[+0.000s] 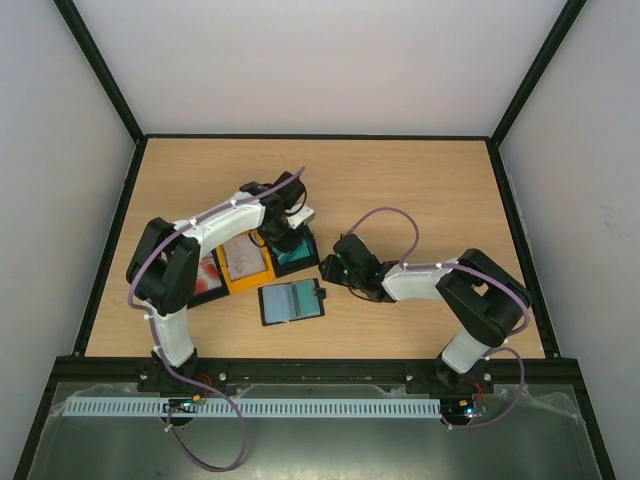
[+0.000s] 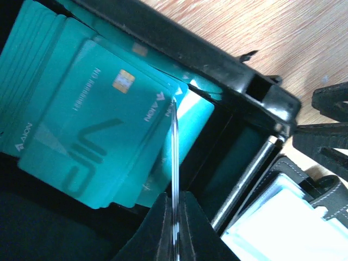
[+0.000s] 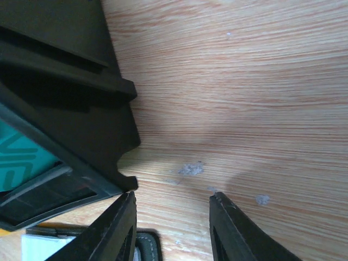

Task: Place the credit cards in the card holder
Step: Pick up the credit card from the storage box.

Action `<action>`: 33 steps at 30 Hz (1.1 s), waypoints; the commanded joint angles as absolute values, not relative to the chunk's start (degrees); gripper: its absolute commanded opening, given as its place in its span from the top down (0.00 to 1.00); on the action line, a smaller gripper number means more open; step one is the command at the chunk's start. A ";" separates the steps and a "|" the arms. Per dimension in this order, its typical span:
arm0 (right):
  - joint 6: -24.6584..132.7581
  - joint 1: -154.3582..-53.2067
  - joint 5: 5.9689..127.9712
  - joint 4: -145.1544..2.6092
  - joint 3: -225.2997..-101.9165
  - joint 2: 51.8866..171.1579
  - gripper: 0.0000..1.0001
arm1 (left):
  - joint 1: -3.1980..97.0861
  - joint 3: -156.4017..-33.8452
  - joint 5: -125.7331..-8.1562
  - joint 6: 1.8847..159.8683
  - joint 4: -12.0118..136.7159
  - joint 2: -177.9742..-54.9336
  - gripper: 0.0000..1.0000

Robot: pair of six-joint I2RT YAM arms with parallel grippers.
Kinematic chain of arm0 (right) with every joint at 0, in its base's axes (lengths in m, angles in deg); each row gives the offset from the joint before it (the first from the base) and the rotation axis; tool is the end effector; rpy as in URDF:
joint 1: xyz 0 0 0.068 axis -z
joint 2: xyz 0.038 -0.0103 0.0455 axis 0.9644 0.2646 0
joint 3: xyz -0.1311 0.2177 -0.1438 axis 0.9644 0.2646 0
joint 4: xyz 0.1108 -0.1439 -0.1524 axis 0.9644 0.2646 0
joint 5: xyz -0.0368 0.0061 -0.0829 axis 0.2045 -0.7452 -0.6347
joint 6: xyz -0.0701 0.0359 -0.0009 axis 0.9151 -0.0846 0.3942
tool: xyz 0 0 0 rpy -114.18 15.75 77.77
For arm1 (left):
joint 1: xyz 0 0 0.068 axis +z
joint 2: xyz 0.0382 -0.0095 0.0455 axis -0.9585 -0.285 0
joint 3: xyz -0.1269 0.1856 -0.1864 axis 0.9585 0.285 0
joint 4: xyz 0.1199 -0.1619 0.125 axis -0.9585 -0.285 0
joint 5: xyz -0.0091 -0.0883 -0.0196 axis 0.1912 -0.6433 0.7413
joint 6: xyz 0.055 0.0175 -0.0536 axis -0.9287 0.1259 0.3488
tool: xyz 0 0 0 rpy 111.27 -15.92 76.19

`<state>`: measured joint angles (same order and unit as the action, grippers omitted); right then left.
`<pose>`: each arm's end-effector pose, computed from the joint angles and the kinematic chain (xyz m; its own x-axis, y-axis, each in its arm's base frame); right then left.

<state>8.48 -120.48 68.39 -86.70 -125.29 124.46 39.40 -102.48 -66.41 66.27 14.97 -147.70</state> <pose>0.2118 0.2332 0.1528 -0.9096 0.1863 -0.3714 -0.1139 0.7479 0.6540 0.2983 -0.2124 0.2048 -0.7577 0.5751 -0.3086 0.6293 0.7690 -0.1121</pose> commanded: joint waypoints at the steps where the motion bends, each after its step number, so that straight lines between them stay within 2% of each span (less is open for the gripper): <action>1: 8.60 -120.42 67.23 -87.08 -124.86 120.90 0.62 | 39.52 -103.01 -65.67 68.17 14.38 -143.87 0.98; 7: 10.59 -119.60 69.38 -88.77 -125.86 116.31 0.59 | 42.94 -103.12 -64.27 72.66 17.73 -140.25 0.98; 11: 9.79 -116.42 79.13 -95.06 -126.51 115.80 0.53 | 46.88 -102.37 -67.15 76.77 20.72 -136.72 0.98; 17: 6.85 -114.38 93.74 -105.74 -130.54 117.63 0.34 | 52.38 -97.78 -81.62 85.11 28.60 -127.93 0.98; 24: 2.51 -114.17 97.32 -109.34 -136.67 120.93 0.25 | 56.65 -90.18 -97.61 95.98 40.06 -119.37 0.98; 28: -1.42 -113.77 100.83 -113.93 -138.42 122.15 0.26 | 57.71 -87.64 -104.48 99.50 43.73 -116.77 0.98; 31: -3.93 -113.76 104.00 -116.39 -139.57 123.08 0.37 | 58.31 -86.29 -107.14 101.95 46.37 -114.90 0.98; 33: -6.12 -113.69 105.12 -119.36 -138.68 123.15 0.48 | 58.71 -85.76 -108.28 103.42 47.70 -114.23 0.98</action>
